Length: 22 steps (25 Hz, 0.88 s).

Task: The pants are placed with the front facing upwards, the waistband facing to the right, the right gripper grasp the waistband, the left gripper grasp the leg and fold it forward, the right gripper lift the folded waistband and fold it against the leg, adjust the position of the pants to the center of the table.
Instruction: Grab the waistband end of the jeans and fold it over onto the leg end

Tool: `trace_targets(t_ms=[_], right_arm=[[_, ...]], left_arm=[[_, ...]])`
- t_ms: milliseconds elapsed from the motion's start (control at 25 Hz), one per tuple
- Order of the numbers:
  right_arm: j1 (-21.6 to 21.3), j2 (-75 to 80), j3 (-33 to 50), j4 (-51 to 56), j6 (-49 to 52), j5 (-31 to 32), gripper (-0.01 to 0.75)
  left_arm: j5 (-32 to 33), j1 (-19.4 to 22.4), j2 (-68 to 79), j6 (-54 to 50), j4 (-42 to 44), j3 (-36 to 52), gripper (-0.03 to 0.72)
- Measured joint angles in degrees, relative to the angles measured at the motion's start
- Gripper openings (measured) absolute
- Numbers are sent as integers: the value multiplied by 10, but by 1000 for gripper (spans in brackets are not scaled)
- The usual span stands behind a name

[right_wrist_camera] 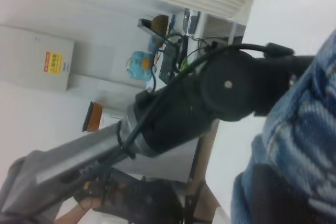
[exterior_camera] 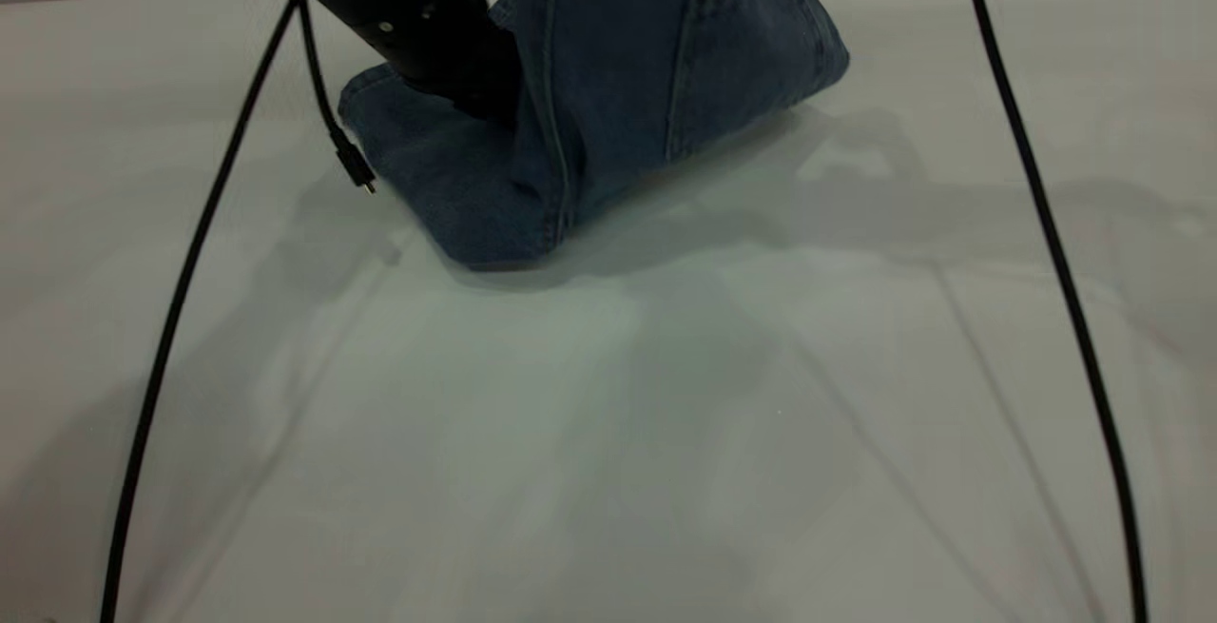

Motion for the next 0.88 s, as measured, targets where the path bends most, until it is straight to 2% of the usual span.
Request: trace_targets(t_ms=[320, 600, 880], right_arm=[[20, 13, -14, 1, 6, -54, 71], [24, 35, -14, 4, -1, -64, 71], [24, 39, -14, -2, -6, -74, 71]], left_arm=[[2, -13, 0, -1, -13, 0, 309], [-7, -13, -15, -1, -7, 0, 309], [-20, 29, -69, 0, 10, 0, 309]])
